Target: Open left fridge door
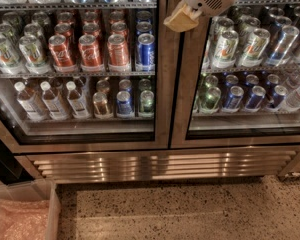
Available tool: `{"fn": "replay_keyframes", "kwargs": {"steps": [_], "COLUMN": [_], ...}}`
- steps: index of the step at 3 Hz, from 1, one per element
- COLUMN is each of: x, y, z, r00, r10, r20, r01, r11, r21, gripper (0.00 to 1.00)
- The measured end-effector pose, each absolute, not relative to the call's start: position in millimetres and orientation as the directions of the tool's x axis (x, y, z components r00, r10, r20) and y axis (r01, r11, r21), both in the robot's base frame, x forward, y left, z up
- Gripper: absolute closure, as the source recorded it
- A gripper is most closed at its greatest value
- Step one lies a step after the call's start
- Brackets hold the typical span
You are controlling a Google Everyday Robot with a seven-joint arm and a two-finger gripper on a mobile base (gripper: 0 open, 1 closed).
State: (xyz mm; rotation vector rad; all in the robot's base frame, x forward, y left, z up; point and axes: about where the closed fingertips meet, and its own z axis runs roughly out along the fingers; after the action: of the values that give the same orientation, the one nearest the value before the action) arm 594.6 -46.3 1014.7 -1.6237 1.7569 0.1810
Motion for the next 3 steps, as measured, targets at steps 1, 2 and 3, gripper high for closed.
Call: {"fn": "replay_keyframes", "kwargs": {"steps": [1,2,3], "x": [594.6,594.6,597.8], "y": [-46.3,-46.3,-54.4], "z": [1014.7,1014.7,1014.7], "r00": [0.059,0.059,0.059], "r10": [-0.81,-0.81,-0.81], "r20": [-0.584,-0.584,-0.584], "r01": [-0.912,-0.912,-0.912], "r11": [0.195,0.195,0.195], "r21": [-0.362,-0.362,-0.362], "gripper": [1.0,1.0,1.0]}}
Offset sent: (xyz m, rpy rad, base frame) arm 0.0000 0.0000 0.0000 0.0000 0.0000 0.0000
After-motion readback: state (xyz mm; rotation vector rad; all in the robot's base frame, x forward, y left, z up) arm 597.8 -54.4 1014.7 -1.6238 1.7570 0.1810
